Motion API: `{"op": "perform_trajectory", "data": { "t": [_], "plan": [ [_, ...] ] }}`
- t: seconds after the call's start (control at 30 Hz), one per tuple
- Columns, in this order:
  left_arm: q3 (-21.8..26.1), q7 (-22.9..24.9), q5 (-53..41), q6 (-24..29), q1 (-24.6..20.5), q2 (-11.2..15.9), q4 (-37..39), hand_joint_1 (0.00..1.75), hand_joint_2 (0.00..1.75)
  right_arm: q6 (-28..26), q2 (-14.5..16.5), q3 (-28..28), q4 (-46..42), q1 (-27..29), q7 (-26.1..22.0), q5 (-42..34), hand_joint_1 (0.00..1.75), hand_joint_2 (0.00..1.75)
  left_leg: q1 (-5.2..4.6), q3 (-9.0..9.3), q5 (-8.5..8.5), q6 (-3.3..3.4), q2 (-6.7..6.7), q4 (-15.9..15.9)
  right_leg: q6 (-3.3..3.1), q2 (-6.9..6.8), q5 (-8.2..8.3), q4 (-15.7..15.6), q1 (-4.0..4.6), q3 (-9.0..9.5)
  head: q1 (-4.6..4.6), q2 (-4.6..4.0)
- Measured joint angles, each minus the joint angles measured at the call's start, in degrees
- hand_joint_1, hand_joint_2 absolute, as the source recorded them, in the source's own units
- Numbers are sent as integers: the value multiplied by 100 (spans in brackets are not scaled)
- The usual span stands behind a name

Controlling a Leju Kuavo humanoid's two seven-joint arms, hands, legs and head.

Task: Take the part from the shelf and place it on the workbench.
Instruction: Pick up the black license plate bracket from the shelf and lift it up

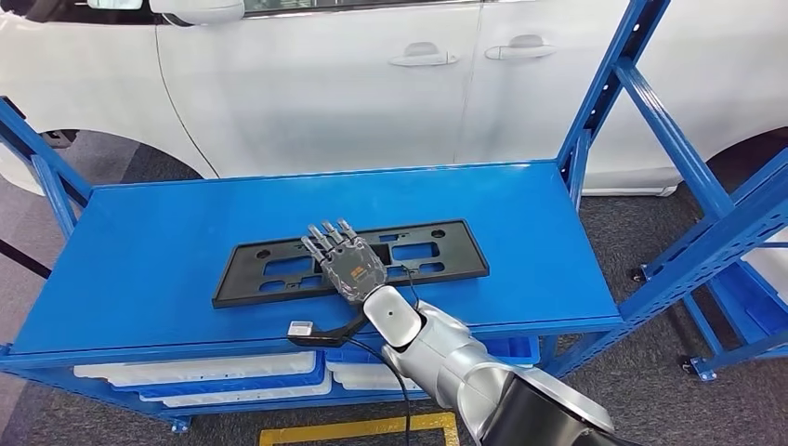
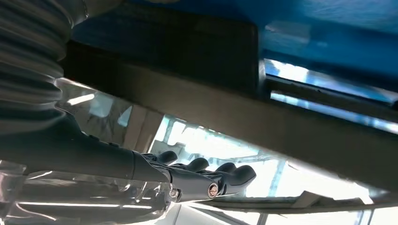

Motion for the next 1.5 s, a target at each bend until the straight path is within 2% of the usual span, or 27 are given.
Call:
{"op": "perform_trajectory", "data": {
  "t": [0.07,0.1,0.17,0.2,0.23,0.3,0.33,0.37,0.4,0.5,0.57,0.7,0.77,0.83,0.87,0.9,0.97,1.03,1.07,1.17,1.2,1.27,1.33,1.37,1.4,1.43,1.5],
  "plan": [
    [0,-5,-4,-17,-9,8,0,0,0,163,-21,0,10,-25,126,68,163,175,-30,165,61,71,-6,-342,49,5,-3,8,15,-8,0,0],
    [0,-9,-7,-27,-9,10,0,0,0,246,-40,-1,16,-34,176,94,175,175,-44,166,62,107,-8,-352,79,7,0,8,17,-13,0,0],
    [-1,-15,-15,-50,-5,15,0,0,0,380,-97,-7,31,-40,237,129,175,175,-24,173,86,178,-4,-379,148,4,-39,46,14,-22,1,0],
    [-1,-19,-20,-60,-8,16,0,0,0,422,-131,-11,37,-44,252,143,175,175,-11,178,102,216,-1,-400,180,1,-130,169,12,-74,1,0],
    [-2,-21,-24,-67,-13,16,0,0,0,448,-168,-16,44,-42,260,153,175,175,3,180,117,248,2,-419,209,-2,-285,419,8,-188,1,0],
    [-2,-26,-26,-74,-16,16,0,0,0,475,-237,-21,60,-27,266,166,175,175,-2,161,124,277,7,-417,246,-5,-667,1192,-10,-560,0,0],
    [-2,-26,-26,-75,-13,16,0,0,0,478,-263,-22,67,-17,265,171,175,175,-4,153,125,279,9,-412,257,-6,-784,1539,-18,-734,0,0],
    [-2,-26,-25,-77,-13,16,0,0,0,482,-282,-23,74,-8,263,180,175,175,-6,148,124,278,9,-404,263,-7,-785,1696,-26,-817,0,0],
    [-2,-26,-25,-77,-13,16,0,0,0,484,-295,-28,80,-2,258,194,175,175,-6,148,120,275,7,-394,260,-8,-676,1625,-33,-787,0,0],
    [-2,-31,-38,-84,-17,12,0,0,0,484,-310,-89,84,-5,237,262,175,175,-18,144,91,239,-3,-350,203,-11,-118,480,-29,-244,0,0],
    [-3,-37,-54,-102,-18,8,0,0,0,482,-311,-141,81,-15,230,298,175,175,-35,123,77,188,-5,-326,154,-10,-10,79,-10,-71,0,0],
    [-17,-51,-68,-137,-21,2,0,0,0,476,-319,-233,78,-30,214,332,175,175,-17,88,-3,63,-4,-238,37,-13,28,2,-14,-51,-1,0],
    [-32,-63,-75,-145,-21,1,0,0,0,480,-320,-258,79,-26,207,339,175,175,1,-117,-278,6,-1,222,-2,-23,48,-36,-35,-30,-1,0],
    [-54,-109,-92,-168,-17,5,0,0,0,482,-334,-282,83,-16,189,348,175,175,16,-455,-586,-40,0,940,-19,-25,48,-36,-32,-37,0,0],
    [-69,-153,-108,-190,-14,7,0,0,0,482,-343,-295,84,-12,177,354,175,175,23,-565,-635,-55,0,1169,-23,-24,46,-34,-30,-37,0,0],
    [-89,-215,-131,-219,-11,6,0,0,0,482,-350,-305,84,-10,167,362,175,175,30,-573,-566,-63,1,1179,-21,-22,44,-31,-31,-32,0,0],
    [-127,-360,-175,-268,-11,7,0,0,0,479,-356,-331,84,-10,160,374,175,175,45,-287,-181,-58,4,575,0,-15,30,-20,-32,-12,0,0],
    [-152,-472,-197,-297,-21,9,0,0,0,478,-362,-374,84,-14,160,379,175,175,31,53,64,-14,2,-123,46,-7,11,-2,-14,-7,0,0],
    [-162,-508,-202,-306,-23,10,0,0,0,476,-367,-392,84,-16,160,379,175,175,16,131,89,19,-1,-292,75,-3,10,4,-8,-15,0,0],
    [-208,-598,-224,-330,-12,9,0,0,0,435,-382,-445,83,-19,131,391,175,175,6,145,91,137,-1,-360,173,3,8,15,-17,-33,0,0],
    [-225,-616,-234,-340,-12,9,0,0,0,391,-387,-481,82,-20,89,395,175,175,15,151,107,176,3,-380,204,1,-51,87,-21,-62,0,0],
    [-251,-634,-251,-367,-23,9,0,0,0,188,-397,-586,78,-5,-101,354,175,175,32,151,133,235,12,-407,248,-4,-352,581,-33,-290,0,0],
    [-269,-677,-263,-412,-29,8,0,0,0,-144,-402,-736,9,54,-492,185,175,175,28,128,137,255,14,-398,269,-6,-700,1364,-41,-680,0,0],
    [-275,-706,-265,-430,-30,7,0,0,0,-303,-405,-843,-79,97,-740,73,175,175,26,119,134,257,15,-390,274,-7,-761,1624,-45,-817,0,0],
    [-278,-724,-267,-443,-34,4,0,0,0,-426,-408,-960,-197,136,-981,-30,175,175,26,116,128,255,15,-380,274,-8,-706,1671,-50,-851,0,0],
    [-280,-732,-272,-446,-41,-2,0,0,0,-507,-410,-1080,-324,162,-1167,-104,175,175,26,117,120,249,12,-368,267,-10,-545,1480,-54,-768,0,0],
    [-281,-735,-286,-447,-61,-18,0,0,0,-582,-408,-1287,-537,170,-1345,-168,175,175,21,123,91,222,-1,-336,231,-15,-154,687,-55,-384,0,0]
  ]
}}
